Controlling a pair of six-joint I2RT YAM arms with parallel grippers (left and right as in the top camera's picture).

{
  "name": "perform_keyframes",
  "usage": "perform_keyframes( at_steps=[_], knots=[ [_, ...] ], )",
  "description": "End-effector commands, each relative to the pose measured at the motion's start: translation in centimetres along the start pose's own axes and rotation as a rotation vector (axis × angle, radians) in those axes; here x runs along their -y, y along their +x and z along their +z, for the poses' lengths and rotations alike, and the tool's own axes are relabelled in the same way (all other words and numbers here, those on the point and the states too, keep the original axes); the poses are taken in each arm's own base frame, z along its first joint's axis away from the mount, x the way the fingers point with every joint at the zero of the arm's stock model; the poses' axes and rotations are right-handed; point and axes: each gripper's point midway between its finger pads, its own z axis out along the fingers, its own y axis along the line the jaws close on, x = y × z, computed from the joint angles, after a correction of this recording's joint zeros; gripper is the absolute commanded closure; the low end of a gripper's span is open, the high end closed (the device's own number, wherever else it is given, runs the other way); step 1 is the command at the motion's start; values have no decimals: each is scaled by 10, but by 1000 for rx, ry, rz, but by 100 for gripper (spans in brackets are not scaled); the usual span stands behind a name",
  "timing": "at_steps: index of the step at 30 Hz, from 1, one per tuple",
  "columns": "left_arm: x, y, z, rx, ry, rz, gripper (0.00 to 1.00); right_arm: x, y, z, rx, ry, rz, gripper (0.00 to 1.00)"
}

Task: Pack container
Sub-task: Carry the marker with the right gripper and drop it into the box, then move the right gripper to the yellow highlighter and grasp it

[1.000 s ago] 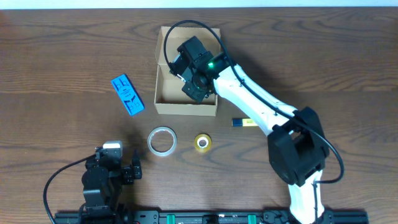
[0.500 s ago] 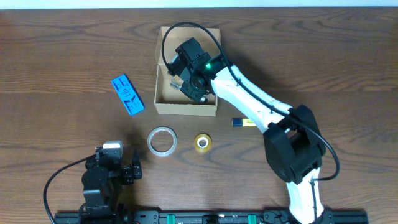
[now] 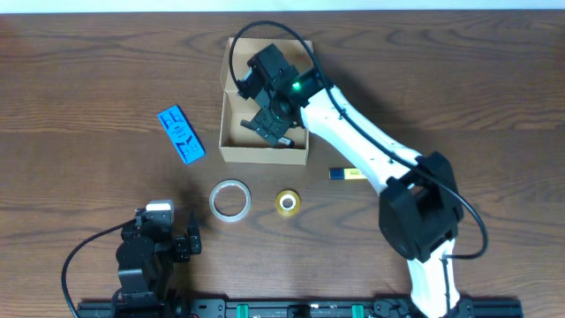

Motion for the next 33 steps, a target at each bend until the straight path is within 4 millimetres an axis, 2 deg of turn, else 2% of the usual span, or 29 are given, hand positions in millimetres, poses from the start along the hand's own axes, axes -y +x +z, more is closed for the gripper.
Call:
perform_keyframes(
  at_steps=[1,9,13,15,18,23,26,33],
  knots=[
    [-1,2,1,-3,-6,6,5,5,-16,-55,83,31,32,1],
    [-1,2,1,-3,-6,6,5,26,40,-124,20,43,95,1],
    [-1,2,1,-3,-6,6,5,24,83,-135,-11,-14,98,1],
    [-1,2,1,-3,-6,6,5,20,113,-132,-48,-47,107,1],
    [-1,2,1,-3,-6,6,5,14,148,-122,-101,-75,113,1],
    [-1,2,1,-3,-6,6,5,9,187,-91,-195,-100,132,1],
    [-1,2,1,-3,-6,6,5,6,200,-76,-215,-106,141,1],
    [-1,2,1,-3,-6,6,5,13,210,-55,-213,-49,134,1]
  ],
)
